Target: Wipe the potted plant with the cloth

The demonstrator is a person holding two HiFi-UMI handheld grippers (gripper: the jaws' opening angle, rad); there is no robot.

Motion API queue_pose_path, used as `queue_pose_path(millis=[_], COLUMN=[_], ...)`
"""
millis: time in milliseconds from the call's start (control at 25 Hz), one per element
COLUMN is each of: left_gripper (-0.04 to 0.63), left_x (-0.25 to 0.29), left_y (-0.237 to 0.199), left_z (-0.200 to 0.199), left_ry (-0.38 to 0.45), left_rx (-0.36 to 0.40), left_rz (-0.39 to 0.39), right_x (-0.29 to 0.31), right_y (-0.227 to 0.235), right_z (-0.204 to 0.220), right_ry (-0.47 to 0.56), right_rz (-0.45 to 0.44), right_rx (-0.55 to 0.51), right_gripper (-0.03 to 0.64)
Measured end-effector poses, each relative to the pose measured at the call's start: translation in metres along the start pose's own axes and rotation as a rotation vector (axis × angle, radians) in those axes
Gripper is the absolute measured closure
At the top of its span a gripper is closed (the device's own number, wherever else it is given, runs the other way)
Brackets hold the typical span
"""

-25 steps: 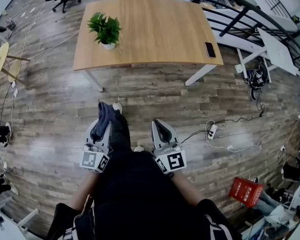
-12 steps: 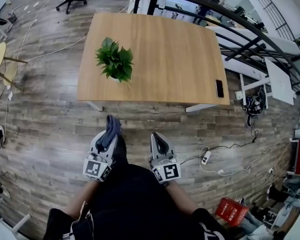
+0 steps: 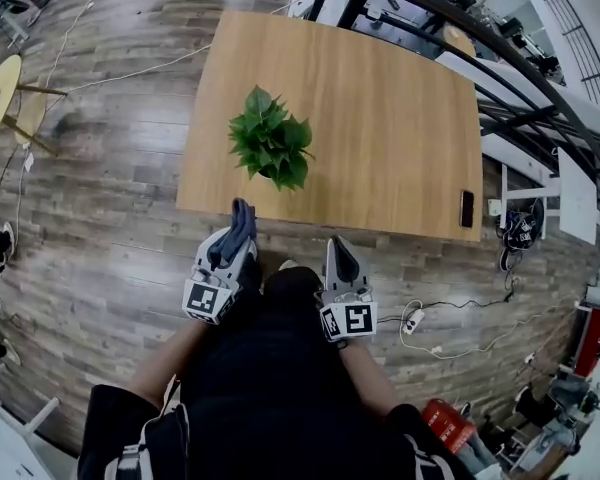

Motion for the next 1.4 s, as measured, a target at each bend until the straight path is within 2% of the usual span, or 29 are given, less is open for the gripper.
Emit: queue_pose_path(millis=[120,240,320,440,480,520,600,720,800,920,1040,1160,1280,1400], left_gripper=[0.465,0.465,0.465,0.465,0.465,0.465,0.465,0.465,0.465,0.465,0.465,0.463,0.463,0.465], left_x=[0.011,0.017,0.019,0.025,0.030,0.036,0.047,0.066,0.078,0.090,0.100,0.100,0.108,0.119], left_y=[-0.010,-0.022,-0.032,-0.046,-0.051,-0.058,-0.072,-0.087,-0.092,-0.092,-0.099,-0.104,-0.106,-0.112], left_z=[0.009,0.025,0.037,0.054,0.062,0.071,0.092,0.107,0.112,0.116,0.126,0.137,0.145,0.151], left_ry=[-0.020,-0.056,-0.089,-0.149,-0.180,-0.213,-0.264,-0.318,-0.340,-0.365,-0.377,-0.400,-0.407,-0.387], left_rx=[-0.042,-0.036,-0.053,-0.097,-0.099,-0.100,-0.117,-0.100,-0.078,-0.069,-0.061,-0.097,-0.133,-0.150], left_rz=[0.006,0.037,-0.002,-0.059,-0.057,-0.056,-0.071,-0.086,-0.053,-0.026,-0.062,-0.128,-0.177,-0.189], right_x=[0.012,0.030,0.041,0.055,0.062,0.068,0.077,0.088,0.099,0.115,0.137,0.149,0.163,0.179], right_y=[0.010,0.024,0.032,0.039,0.040,0.042,0.045,0.053,0.057,0.058,0.058,0.056,0.065,0.070], right_z=[0.014,0.037,0.050,0.072,0.082,0.094,0.119,0.147,0.160,0.173,0.185,0.209,0.216,0.217], right_ry=[-0.016,-0.043,-0.063,-0.106,-0.130,-0.160,-0.237,-0.329,-0.377,-0.427,-0.468,-0.528,-0.513,-0.488], right_rz=[-0.005,-0.019,-0.068,-0.205,-0.252,-0.291,-0.342,-0.369,-0.399,-0.477,-0.550,-0.634,-0.663,-0.727], right_rx=[0.018,0.040,0.033,0.039,0.046,0.051,0.044,0.032,0.038,-0.014,-0.063,-0.101,-0.126,-0.183], right_gripper=[0.598,0.598,0.597,0.588,0.523,0.430,0.393,0.387,0.387,0.387,0.387,0.387,0.374,0.370])
Point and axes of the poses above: the fingertips, and each gripper's own axes: x forward along the fingers, y to its right, z out of its underside, the point moved 8 cm from there along -x, backward along the fingers, and after that the axes turned 10 degrees about y, right-handed, at the moved point
